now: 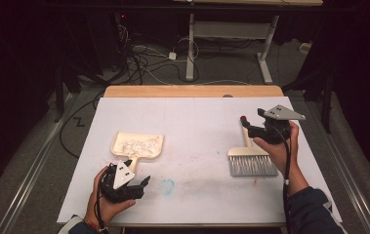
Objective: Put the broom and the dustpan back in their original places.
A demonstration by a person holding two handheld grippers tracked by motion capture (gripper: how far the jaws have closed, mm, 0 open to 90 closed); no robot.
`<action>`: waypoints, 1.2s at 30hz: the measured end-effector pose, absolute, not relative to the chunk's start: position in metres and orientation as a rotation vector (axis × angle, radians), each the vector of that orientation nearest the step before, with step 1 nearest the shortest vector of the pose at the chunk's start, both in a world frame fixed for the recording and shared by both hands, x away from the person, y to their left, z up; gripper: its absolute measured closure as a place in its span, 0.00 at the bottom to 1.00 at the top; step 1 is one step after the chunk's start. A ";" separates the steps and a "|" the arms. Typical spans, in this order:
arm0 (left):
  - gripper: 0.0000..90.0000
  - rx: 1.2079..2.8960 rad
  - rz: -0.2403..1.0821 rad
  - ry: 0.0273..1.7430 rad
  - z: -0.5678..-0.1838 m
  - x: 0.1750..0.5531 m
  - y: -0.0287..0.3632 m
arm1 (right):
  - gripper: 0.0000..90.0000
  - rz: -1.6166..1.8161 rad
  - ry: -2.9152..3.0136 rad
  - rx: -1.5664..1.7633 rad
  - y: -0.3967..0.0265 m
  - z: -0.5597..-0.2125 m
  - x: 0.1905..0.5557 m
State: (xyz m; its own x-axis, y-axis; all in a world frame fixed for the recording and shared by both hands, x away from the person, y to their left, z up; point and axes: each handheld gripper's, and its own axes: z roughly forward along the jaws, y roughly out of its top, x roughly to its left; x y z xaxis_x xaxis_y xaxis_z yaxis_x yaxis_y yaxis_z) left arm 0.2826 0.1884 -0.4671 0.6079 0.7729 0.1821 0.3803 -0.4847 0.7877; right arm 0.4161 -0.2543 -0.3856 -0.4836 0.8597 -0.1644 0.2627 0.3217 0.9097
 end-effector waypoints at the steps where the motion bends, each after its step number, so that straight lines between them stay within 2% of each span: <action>1: 0.22 2.104 0.691 0.910 -0.467 0.283 0.189 | 0.32 1.137 1.922 0.995 -0.254 -0.386 0.416; 4: 0.22 2.107 0.686 0.918 -0.468 0.283 0.189 | 0.28 1.137 1.915 0.993 -0.251 -0.385 0.414; 15: 0.21 2.098 0.698 0.932 -0.468 0.284 0.190 | 0.22 1.157 1.932 0.960 -0.241 -0.382 0.409; 36: 0.20 2.112 0.722 0.941 -0.471 0.287 0.187 | 0.24 1.181 1.939 0.898 -0.242 -0.366 0.386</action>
State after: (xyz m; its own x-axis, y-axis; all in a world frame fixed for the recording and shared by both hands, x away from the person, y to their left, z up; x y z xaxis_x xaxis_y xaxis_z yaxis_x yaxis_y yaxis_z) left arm 0.2871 0.1865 -0.4710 0.5798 0.7899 0.1998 0.3970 -0.4880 0.7773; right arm 0.3855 -0.2423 -0.3664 -0.5262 0.8270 -0.1980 0.2037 0.3487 0.9148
